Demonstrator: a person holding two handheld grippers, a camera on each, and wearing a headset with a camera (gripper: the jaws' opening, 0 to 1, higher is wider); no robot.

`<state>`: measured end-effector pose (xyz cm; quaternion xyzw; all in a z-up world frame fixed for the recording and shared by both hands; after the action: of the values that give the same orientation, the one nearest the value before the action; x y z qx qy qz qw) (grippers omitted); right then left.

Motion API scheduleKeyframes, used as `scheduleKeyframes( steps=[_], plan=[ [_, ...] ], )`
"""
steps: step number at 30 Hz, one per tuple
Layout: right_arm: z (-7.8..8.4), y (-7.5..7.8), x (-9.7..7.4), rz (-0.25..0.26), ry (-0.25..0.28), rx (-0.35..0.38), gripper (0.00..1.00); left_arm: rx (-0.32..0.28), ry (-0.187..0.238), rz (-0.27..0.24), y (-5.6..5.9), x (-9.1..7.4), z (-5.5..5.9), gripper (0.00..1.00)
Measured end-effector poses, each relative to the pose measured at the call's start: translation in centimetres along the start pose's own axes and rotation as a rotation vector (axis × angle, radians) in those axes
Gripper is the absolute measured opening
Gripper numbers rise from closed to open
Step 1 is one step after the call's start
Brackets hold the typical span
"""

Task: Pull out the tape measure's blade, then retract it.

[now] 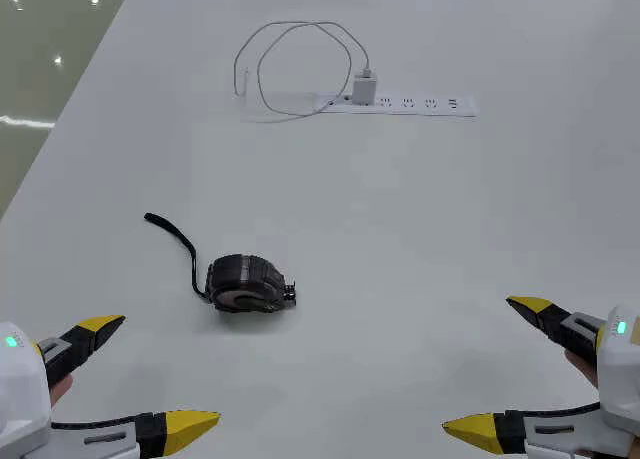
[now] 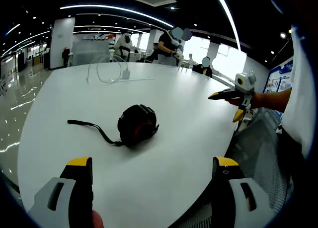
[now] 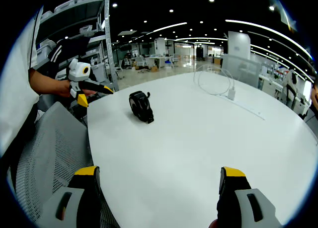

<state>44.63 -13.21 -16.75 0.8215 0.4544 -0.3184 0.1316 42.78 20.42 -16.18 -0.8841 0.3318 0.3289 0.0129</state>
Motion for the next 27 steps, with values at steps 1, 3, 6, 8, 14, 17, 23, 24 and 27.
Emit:
scheduleKeyframes(
  steps=[1,3,6,8,14,17,23,24,27],
  plan=[
    [0.04,-0.01,0.00,0.000,-0.001,0.000,0.99,0.001,0.001,-0.001,0.00,-0.02,0.01,0.99],
    [0.14,0.05,-0.01,0.002,-0.003,-0.001,0.99,0.002,0.000,-0.001,0.02,-0.07,0.02,0.99],
    [0.19,0.02,-0.05,0.001,-0.003,0.003,0.99,0.004,-0.001,0.000,-0.04,-0.14,0.07,0.99],
    [0.28,-0.01,-0.03,0.000,-0.006,0.003,0.99,0.004,-0.003,0.000,-0.06,-0.15,0.13,0.99],
    [0.31,-0.15,0.13,-0.008,-0.008,0.003,0.99,0.004,-0.004,0.002,0.06,-0.09,0.16,0.99],
    [0.30,-0.16,0.19,-0.011,-0.011,0.001,0.99,0.004,-0.007,0.005,0.06,-0.04,0.23,0.99],
    [0.40,-0.21,0.19,-0.015,-0.016,-0.001,0.99,0.008,-0.007,0.012,-0.03,0.06,0.07,0.99],
    [0.41,-0.23,0.19,-0.017,-0.017,0.000,0.99,0.010,-0.006,0.013,-0.08,0.08,0.01,0.99],
    [0.30,-0.25,0.23,-0.022,-0.016,-0.001,0.99,0.011,-0.004,0.015,-0.17,0.14,-0.14,0.99]
  ],
)
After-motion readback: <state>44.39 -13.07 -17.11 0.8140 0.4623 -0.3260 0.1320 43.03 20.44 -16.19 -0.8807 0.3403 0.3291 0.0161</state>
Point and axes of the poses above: the centre of the closed fingertips' face, and the gripper's own axes: x roughly forward along the fingers, y roughly to its right, z roughly out of its underside, the point moved 4 cm from there along -x, roughly backward along the fingers, and after that the axes turned 4 degrees about -y, right-handed, at the moved point
